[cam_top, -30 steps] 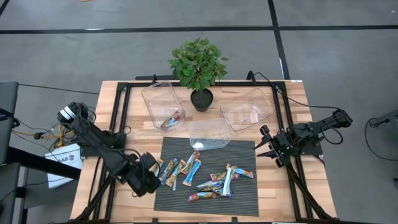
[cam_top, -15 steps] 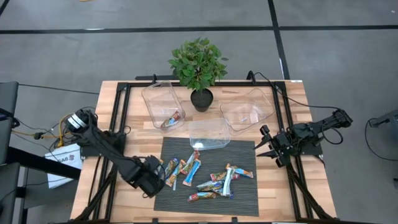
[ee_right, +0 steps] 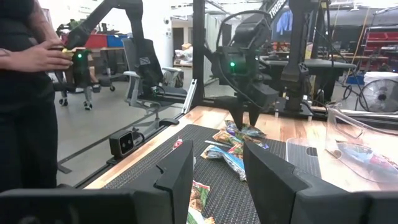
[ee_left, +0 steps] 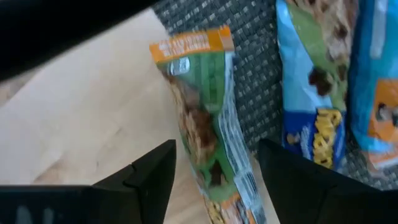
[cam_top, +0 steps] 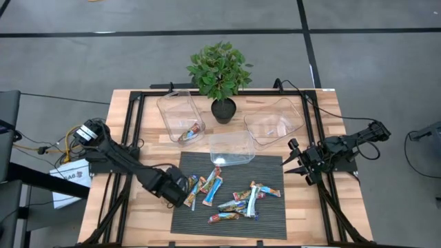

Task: Pick and place Granola Bars by type
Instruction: Put the orange granola bar into the middle transparent bin

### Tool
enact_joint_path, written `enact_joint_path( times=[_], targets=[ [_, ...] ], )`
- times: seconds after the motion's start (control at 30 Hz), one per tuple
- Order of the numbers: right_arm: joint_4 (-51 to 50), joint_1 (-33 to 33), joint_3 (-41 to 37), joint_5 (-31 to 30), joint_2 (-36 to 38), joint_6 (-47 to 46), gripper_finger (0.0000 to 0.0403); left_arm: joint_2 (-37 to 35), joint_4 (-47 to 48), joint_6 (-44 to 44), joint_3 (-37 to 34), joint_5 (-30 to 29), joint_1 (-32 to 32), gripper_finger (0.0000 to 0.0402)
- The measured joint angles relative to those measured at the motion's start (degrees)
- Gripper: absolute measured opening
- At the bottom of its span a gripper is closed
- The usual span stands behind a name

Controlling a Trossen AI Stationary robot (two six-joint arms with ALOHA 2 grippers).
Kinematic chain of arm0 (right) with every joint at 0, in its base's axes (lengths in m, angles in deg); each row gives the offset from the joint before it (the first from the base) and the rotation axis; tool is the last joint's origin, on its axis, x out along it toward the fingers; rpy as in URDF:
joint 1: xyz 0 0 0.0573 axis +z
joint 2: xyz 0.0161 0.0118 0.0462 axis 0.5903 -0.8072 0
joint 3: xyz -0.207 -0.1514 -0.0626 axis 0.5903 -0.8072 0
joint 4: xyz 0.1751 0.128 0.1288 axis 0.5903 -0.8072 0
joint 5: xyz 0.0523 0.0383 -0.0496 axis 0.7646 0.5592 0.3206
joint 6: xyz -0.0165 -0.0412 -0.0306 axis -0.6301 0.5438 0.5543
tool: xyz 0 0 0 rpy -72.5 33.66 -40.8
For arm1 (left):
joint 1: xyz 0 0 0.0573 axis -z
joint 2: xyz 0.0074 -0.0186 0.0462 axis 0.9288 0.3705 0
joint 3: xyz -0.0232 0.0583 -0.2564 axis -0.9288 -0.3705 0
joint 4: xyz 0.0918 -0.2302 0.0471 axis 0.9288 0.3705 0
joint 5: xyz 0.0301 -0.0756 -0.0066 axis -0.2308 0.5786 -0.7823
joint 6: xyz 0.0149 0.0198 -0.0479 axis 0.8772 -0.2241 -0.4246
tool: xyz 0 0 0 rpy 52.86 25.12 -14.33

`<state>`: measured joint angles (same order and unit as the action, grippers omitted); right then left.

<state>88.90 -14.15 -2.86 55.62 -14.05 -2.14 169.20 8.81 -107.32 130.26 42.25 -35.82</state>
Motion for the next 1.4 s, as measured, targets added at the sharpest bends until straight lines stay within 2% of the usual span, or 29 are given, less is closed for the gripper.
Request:
enact_joint_path(
  times=[0.5, 0.63, 0.87, 1.0, 1.1, 1.27, 1.4],
  targets=[
    [0.0, 0.0, 0.0, 0.0, 0.0, 0.0, 0.0134, -0.3, -2.1, 2.5, -3.9, 2.0, -2.6, 0.0218],
    [0.0, 0.0, 0.0, 0.0, 0.0, 0.0, 0.0134, -0.3, -2.7, 2.7, -3.9, 2.8, -2.6, 0.0186],
    [0.0, 0.0, 0.0, 0.0, 0.0, 0.0, 0.0134, -0.2, -3.2, 4.0, -4.0, 3.4, -2.6, 0.0089],
    [0.0, 0.0, 0.0, 0.0, 0.0, 0.0, 0.0133, -0.4, -3.9, 6.2, -4.0, 3.5, -2.6, 0.0048],
    [0.0, 0.0, 0.0, 0.0, 0.0, 0.0, 0.0133, -0.5, -4.3, 7.4, -3.9, 3.6, -2.6, 0.0037],
    [0.0, 0.0, 0.0, 0.0, 0.0, 0.0, 0.0134, -1.5, -6.9, 10.4, -2.7, 3.6, -2.1, 0.0044],
    [0.0, 0.0, 0.0, 0.0, 0.0, 0.0, 0.0133, -4.0, -11.0, 11.7, -2.4, 1.0, -1.2, 0.0045]
  ],
)
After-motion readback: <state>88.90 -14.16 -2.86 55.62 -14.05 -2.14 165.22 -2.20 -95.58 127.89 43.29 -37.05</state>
